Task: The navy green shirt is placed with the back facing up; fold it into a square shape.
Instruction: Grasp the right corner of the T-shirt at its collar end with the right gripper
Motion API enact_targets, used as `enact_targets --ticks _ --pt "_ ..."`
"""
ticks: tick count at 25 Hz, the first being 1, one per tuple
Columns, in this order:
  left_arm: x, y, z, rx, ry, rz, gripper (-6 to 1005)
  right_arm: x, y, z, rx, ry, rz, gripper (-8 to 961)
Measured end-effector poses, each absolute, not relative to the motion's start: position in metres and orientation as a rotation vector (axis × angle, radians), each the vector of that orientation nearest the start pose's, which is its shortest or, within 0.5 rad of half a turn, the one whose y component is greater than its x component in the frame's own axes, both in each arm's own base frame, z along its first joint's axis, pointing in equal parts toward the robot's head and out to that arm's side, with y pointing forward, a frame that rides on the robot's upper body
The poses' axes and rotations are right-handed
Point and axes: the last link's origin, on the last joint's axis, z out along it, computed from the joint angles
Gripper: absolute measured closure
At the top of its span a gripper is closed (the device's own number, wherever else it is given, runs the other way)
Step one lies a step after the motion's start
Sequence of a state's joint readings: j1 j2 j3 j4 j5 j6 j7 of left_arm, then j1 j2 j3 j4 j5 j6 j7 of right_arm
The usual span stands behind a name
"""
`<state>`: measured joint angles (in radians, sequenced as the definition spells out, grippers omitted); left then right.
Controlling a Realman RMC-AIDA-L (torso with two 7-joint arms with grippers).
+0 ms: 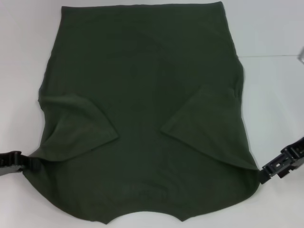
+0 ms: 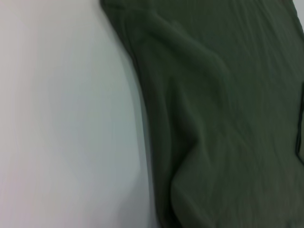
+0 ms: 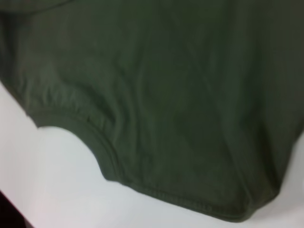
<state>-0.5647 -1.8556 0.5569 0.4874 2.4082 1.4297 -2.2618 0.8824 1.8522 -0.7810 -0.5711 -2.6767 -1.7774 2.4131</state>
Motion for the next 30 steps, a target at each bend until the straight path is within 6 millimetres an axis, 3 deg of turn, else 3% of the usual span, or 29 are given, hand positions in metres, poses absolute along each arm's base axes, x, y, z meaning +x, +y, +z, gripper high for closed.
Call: enact_targets --ticks 8,14,30 --pt "-0.358 0.332 0.060 -2.119 -1.876 -0.270 977 0.283 0.359 0.067 -2.343 1.997 -0.213 11" --pt "-0.357 0.334 0.060 -2.119 -1.868 -0.275 977 0.296 0.355 0.061 -2.207 2.117 -0.146 12" --pt "-0.354 0.340 0.062 -2.120 -1.844 -0.281 977 0.303 0.357 0.046 -2.063 2.237 -0.037 12"
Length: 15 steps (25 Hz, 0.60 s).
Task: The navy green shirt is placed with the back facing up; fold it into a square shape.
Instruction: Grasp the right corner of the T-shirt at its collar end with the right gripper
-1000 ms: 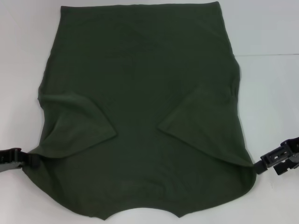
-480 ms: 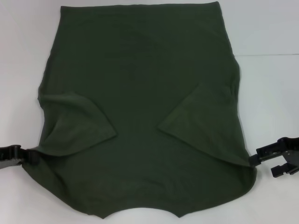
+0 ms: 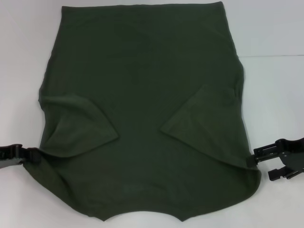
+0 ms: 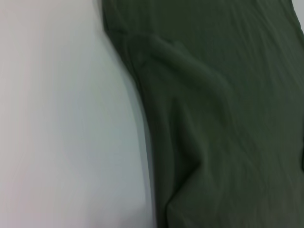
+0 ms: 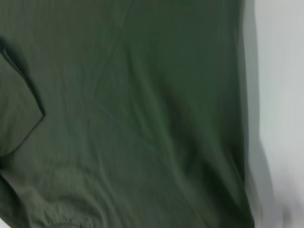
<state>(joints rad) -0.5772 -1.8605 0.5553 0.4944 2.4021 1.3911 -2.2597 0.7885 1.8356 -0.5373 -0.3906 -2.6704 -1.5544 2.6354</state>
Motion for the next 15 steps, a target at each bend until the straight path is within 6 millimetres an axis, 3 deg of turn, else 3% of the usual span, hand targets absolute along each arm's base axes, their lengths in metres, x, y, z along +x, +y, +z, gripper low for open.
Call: enact_targets --ticks 15 --pt "-0.353 0.341 0.062 -2.123 -1.841 -0.281 977 0.301 0.358 0.032 -2.069 2.223 -0.031 11"
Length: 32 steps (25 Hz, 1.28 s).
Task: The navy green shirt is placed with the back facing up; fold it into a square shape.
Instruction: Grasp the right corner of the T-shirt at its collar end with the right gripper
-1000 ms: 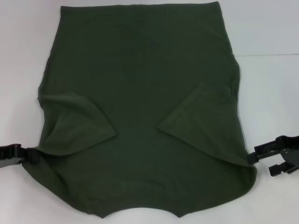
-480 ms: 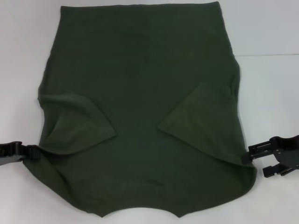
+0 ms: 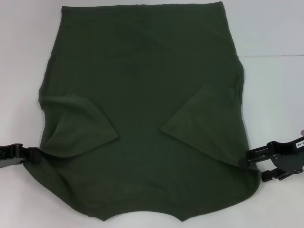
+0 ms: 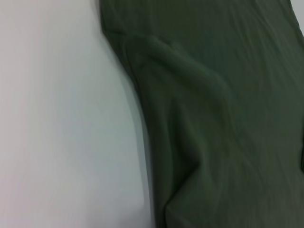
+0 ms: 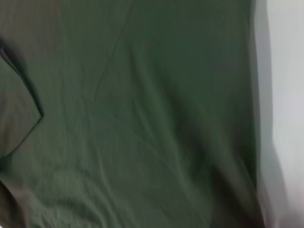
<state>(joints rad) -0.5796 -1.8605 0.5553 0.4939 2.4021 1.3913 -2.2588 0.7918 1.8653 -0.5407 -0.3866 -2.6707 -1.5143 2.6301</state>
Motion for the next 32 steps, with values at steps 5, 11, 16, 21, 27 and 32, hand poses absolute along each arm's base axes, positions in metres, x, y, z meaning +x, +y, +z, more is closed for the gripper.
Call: enact_targets --ticks 5,11,16,21,27,32 --pt "-0.3527 0.3410 0.0612 -2.126 -1.838 -0.281 977 0.3005 0.3568 0.0271 -2.077 2.212 -0.056 11" --pt "-0.3504 0.3431 0.0610 -2.133 -1.833 -0.286 977 0.3009 0.3576 0.0269 -2.073 2.204 -0.062 137" --pt "-0.3490 0.3442 0.0608 -2.136 -1.831 -0.288 977 0.3016 0.3590 0.0279 -2.062 2.202 -0.048 328" --pt "-0.3481 0.3451 0.0608 -2.138 -1.828 -0.289 977 0.3017 0.3601 0.0287 -2.051 2.205 -0.033 454" --pt "-0.3479 0.3454 0.0608 -2.138 -1.829 -0.290 977 0.3007 0.3612 0.0289 -2.052 2.202 -0.030 505" --pt "-0.3469 0.3465 0.0609 -2.141 -1.825 -0.290 976 0.2997 0.3621 0.0289 -2.054 2.199 -0.028 531"
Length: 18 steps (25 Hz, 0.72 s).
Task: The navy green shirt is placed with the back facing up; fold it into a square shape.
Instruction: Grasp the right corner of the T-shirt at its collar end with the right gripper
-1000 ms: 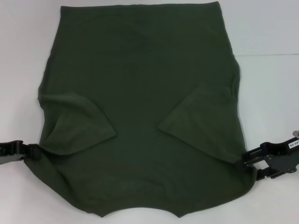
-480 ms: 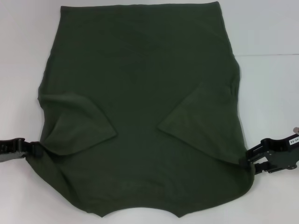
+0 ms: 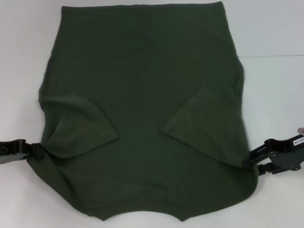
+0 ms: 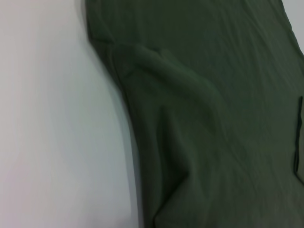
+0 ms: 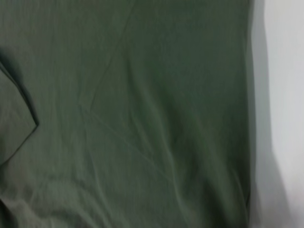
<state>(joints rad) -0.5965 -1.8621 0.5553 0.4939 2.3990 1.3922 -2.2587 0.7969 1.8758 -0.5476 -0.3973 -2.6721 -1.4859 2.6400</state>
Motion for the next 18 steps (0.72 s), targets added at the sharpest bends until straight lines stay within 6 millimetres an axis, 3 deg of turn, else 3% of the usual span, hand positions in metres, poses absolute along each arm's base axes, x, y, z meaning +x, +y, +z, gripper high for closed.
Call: enact_targets --ticks 15,18 --pt "-0.3452 0.3483 0.0609 -2.148 -1.815 -0.290 976 0.3031 0.3619 0.0255 -2.048 2.184 -0.032 610" --pt "-0.3452 0.3483 0.0609 -2.149 -1.814 -0.290 976 0.3024 0.3609 0.0229 -2.069 2.174 -0.035 720"
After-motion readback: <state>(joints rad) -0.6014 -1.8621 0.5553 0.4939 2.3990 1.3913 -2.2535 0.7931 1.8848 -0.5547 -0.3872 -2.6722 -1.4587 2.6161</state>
